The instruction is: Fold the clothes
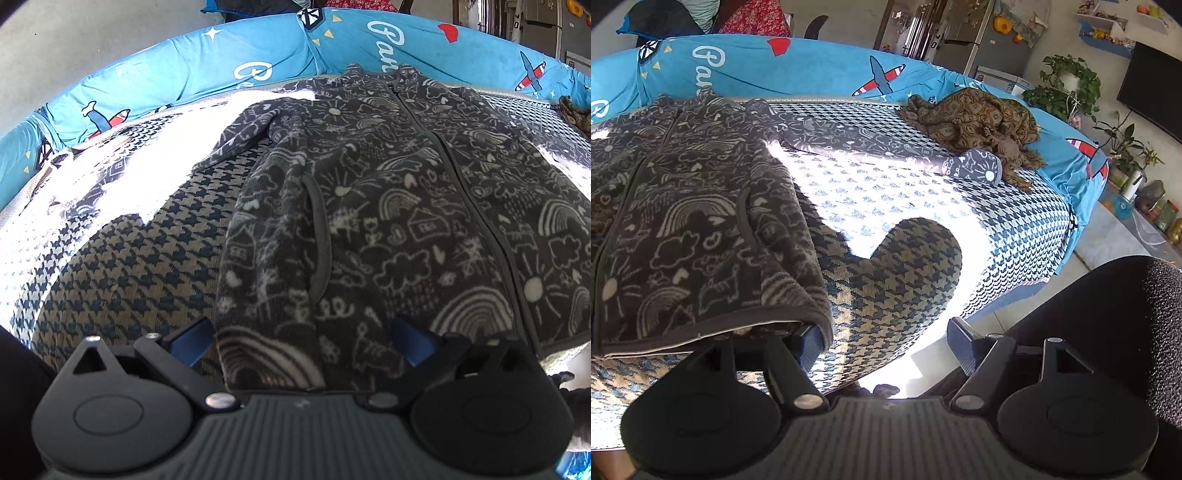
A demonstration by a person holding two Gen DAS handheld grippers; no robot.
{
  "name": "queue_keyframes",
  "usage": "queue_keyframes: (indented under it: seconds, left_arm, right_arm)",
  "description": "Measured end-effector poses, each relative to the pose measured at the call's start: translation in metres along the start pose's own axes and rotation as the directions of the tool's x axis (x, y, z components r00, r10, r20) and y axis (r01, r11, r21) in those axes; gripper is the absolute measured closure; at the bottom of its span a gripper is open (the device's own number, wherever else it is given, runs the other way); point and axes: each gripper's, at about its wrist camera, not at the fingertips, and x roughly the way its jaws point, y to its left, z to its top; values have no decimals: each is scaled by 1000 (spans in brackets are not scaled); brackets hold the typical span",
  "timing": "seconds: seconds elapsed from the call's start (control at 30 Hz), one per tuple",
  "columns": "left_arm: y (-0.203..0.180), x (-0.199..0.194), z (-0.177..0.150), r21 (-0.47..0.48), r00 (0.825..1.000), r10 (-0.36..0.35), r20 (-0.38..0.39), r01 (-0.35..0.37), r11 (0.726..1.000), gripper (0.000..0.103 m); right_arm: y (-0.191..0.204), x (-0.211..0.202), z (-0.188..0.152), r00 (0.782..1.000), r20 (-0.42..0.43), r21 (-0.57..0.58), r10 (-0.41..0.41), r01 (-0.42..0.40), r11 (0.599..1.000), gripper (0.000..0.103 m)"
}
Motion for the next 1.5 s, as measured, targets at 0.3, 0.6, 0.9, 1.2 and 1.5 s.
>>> queue_keyframes:
  seconds: [0.3, 0.6, 0.9, 1.2, 1.5]
  left_arm:
    - [4, -11, -5, -21, 1000, -21, 5, 21, 1000, 0]
    - [7, -14, 9, -65, 997, -12, 81, 17, 998, 0]
    - [-10, -1, 27, -23, 993, -22, 116, 25, 999, 0]
    - [-20, 17, 53, -27, 992, -36, 119, 39, 999, 0]
    - [-25, 54, 83, -31, 996, -34, 86, 37, 999, 0]
  right_arm:
    - [-7, -25, -6, 997, 11, 18, 83, -83, 996, 32]
    - [11, -30, -3, 963, 79, -29, 257, -256, 966, 31]
    - [48, -21, 12, 919, 118, -118, 375, -362, 925, 46]
    - [77, 1, 45, 891, 95, -84, 445, -438, 895, 57]
    - [106, 29, 83, 862, 129, -131, 490, -475, 870, 56]
